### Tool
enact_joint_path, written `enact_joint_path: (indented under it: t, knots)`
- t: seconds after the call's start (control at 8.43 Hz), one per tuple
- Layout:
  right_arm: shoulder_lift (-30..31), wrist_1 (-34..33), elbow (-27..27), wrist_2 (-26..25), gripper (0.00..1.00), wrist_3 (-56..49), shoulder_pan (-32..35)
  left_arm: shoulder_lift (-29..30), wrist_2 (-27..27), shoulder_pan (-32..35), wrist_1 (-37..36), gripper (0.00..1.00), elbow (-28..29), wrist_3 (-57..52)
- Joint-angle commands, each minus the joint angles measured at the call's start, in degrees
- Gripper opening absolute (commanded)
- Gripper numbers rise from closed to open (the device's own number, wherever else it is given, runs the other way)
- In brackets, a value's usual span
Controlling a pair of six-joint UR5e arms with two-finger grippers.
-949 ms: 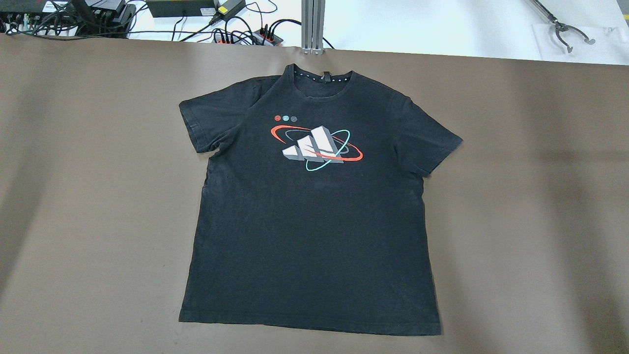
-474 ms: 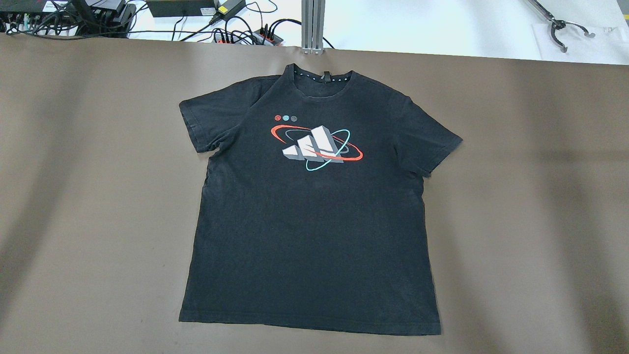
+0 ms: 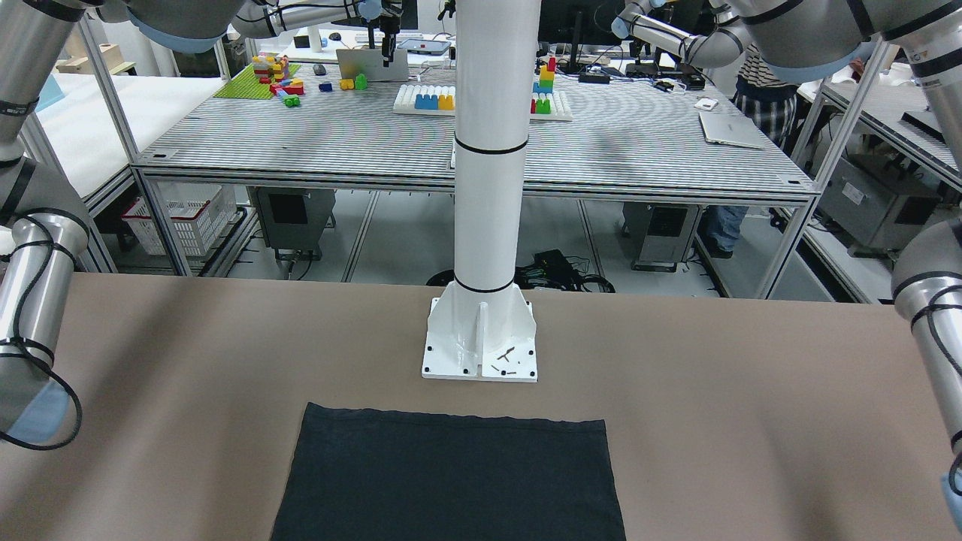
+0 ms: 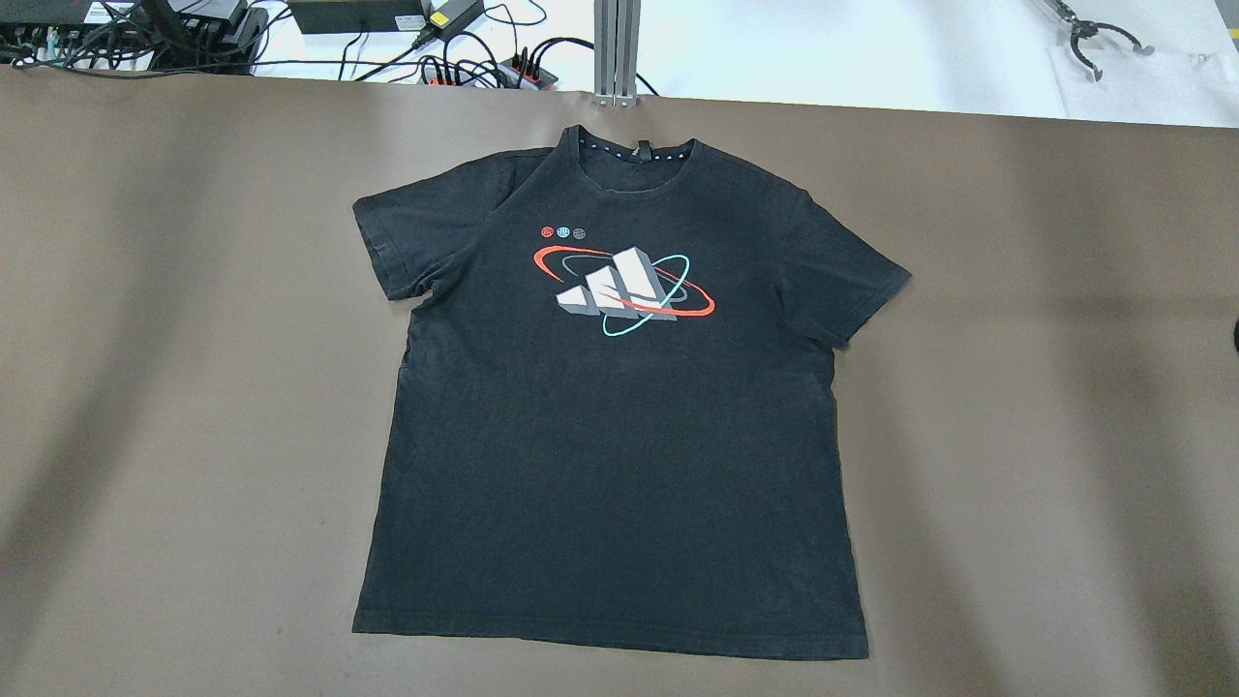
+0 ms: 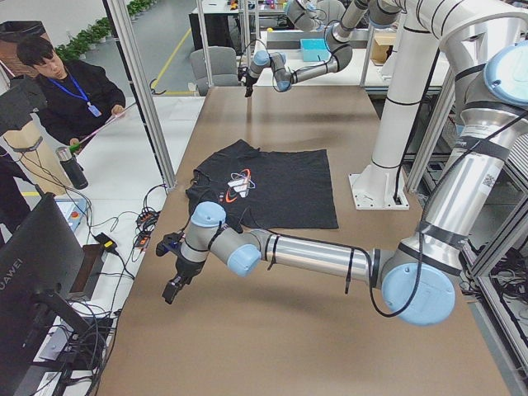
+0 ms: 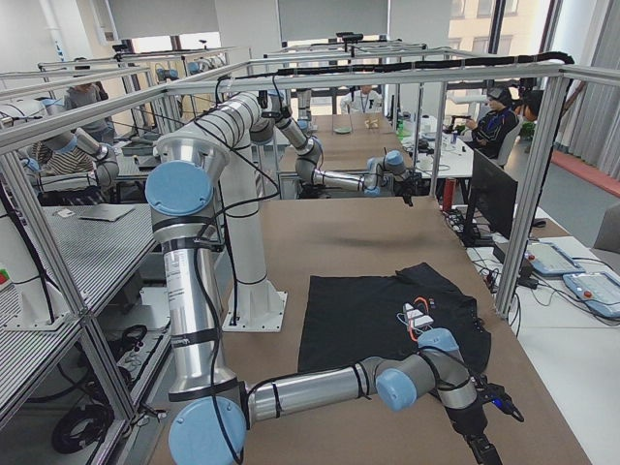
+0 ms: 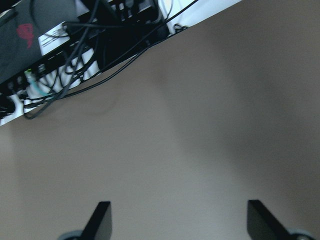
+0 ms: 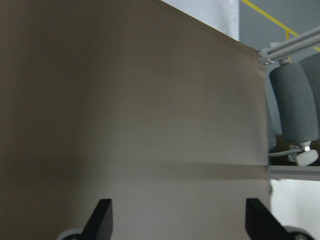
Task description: Fold clothes
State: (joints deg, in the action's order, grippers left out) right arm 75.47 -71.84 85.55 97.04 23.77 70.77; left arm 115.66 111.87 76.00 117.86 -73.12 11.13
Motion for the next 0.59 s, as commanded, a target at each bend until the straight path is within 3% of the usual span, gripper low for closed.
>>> enact_joint_path:
  t: [0.0, 0.36, 0.47]
  knots:
    - [-7.1, 4.9, -7.8, 1.0, 0.93, 13.3, -8.3, 6.1, 3.8, -7.2, 3.8, 0.95, 5.5, 11.0]
    - [-9.7, 6.2, -8.8, 3.1, 0.93, 17.4, -11.4, 13.5, 4.6, -13.5, 15.0, 0.95, 18.8, 22.2]
    - [-9.8, 6.3, -8.7, 3.2, 0.93, 17.4, -12.0, 14.6, 5.5, -14.6, 16.1, 0.95, 20.7, 25.0]
